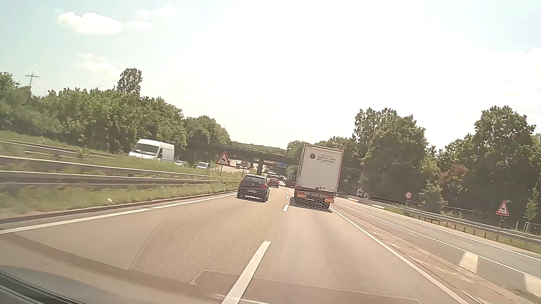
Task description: Follow the waypoints while adhering to traffic rules and regulations
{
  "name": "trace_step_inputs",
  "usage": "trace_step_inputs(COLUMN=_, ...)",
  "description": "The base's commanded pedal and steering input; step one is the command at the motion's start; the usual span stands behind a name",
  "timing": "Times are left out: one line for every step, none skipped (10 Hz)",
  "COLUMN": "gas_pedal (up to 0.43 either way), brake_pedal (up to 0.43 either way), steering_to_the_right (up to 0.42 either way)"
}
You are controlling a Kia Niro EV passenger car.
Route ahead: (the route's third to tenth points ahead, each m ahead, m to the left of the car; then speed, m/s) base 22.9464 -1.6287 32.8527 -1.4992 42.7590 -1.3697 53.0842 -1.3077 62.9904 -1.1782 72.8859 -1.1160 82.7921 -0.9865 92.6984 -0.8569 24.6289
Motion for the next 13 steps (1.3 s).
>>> trace_step_inputs(gas_pedal=0.209, brake_pedal=0.030, steering_to_the_right=-0.005)
trace_step_inputs(gas_pedal=0.209, brake_pedal=0.030, steering_to_the_right=-0.005)
trace_step_inputs(gas_pedal=0.209, brake_pedal=0.030, steering_to_the_right=-0.005)
trace_step_inputs(gas_pedal=0.209, brake_pedal=0.030, steering_to_the_right=-0.005)
trace_step_inputs(gas_pedal=0.209, brake_pedal=0.030, steering_to_the_right=-0.004)
trace_step_inputs(gas_pedal=0.220, brake_pedal=0.030, steering_to_the_right=-0.004)
trace_step_inputs(gas_pedal=0.220, brake_pedal=0.030, steering_to_the_right=-0.003)
trace_step_inputs(gas_pedal=0.220, brake_pedal=0.030, steering_to_the_right=-0.002)
trace_step_inputs(gas_pedal=0.220, brake_pedal=0.030, steering_to_the_right=-0.001)
trace_step_inputs(gas_pedal=0.220, brake_pedal=0.030, steering_to_the_right=0.000)
trace_step_inputs(gas_pedal=0.220, brake_pedal=0.030, steering_to_the_right=0.000)
trace_step_inputs(gas_pedal=0.220, brake_pedal=0.030, steering_to_the_right=0.002)
trace_step_inputs(gas_pedal=0.220, brake_pedal=0.030, steering_to_the_right=0.002)
